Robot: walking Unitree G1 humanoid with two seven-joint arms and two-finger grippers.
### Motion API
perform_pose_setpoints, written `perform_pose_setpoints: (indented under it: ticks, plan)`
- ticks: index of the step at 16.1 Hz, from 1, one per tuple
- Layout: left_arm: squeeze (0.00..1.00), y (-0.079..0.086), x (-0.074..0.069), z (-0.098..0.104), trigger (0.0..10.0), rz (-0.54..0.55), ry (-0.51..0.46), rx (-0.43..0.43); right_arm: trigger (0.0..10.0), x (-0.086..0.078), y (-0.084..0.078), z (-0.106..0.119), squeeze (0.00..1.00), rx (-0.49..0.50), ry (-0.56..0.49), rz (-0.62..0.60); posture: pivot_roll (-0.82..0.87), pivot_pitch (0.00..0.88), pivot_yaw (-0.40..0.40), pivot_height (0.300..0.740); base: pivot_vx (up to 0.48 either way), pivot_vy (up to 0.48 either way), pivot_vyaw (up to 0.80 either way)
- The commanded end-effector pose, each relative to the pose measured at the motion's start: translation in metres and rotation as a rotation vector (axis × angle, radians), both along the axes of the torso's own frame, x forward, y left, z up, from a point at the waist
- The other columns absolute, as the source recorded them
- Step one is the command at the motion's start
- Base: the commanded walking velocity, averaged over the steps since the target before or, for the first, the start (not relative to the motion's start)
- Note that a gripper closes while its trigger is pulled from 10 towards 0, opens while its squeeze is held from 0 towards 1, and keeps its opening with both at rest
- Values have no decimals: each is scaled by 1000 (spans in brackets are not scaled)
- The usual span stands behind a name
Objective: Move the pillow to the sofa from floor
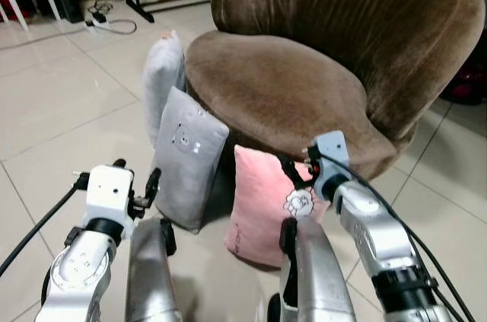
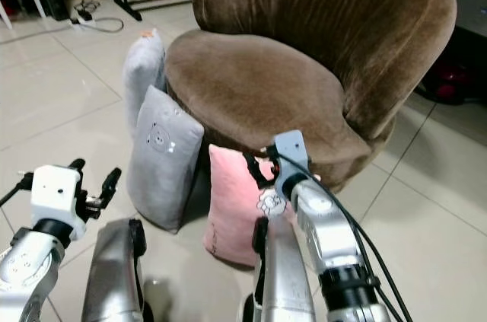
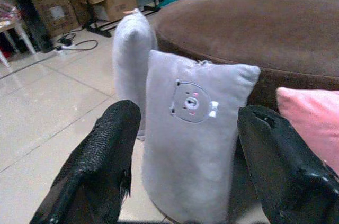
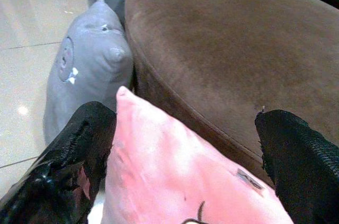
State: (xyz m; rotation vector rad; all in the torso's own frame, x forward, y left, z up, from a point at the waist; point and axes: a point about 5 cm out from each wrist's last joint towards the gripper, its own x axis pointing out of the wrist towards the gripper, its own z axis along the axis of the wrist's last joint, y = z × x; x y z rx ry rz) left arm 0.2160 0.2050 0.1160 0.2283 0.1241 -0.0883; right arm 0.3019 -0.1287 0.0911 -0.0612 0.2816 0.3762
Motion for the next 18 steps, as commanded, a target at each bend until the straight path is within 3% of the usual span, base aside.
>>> perform_pose_setpoints:
  ticks: [1,3,5,7,11,13,14,15,17,18]
  plan:
    - [0,-4,0,5,10000,-25,-8,-4,10000,1,-3,0,1000,-12,1,6,-71,19,-82,431,0,0,0]
    - [0,-5,2,9,10000,-58,-8,-14,10000,8,4,-5,1000,-64,31,104,-55,59,-106,431,0,0,0]
    - [0,-11,1,11,10000,-156,30,-13,10000,27,17,-20,1000,-223,116,196,-70,122,-103,431,0,0,0]
    - [0,-13,-8,12,10000,-192,55,-4,10000,39,22,-19,1000,-259,129,162,-59,172,-116,431,0,0,0]
    - [0,-16,-23,17,10000,-205,73,-2,10000,46,24,-17,1000,-236,129,114,-45,220,-134,431,0,0,0]
    - [0,-18,-33,25,10000,-225,88,13,10000,55,21,-17,1000,-279,105,44,-35,285,-134,431,0,0,0]
    - [0,-20,-38,30,10000,-242,94,19,10000,60,17,-12,729,-266,72,-19,-35,299,-127,431,0,0,0]
    - [0,-20,-39,31,10000,-249,95,22,10000,62,16,-9,27,-252,57,-40,-36,309,-120,431,0,0,0]
    - [0,-20,-42,37,10000,-266,105,29,10000,69,12,0,0,-213,17,-113,-30,331,-105,431,0,0,0]
    - [0,-20,-43,38,10000,-274,112,32,10000,69,10,-3,0,-297,16,-124,-28,336,-99,431,0,0,0]
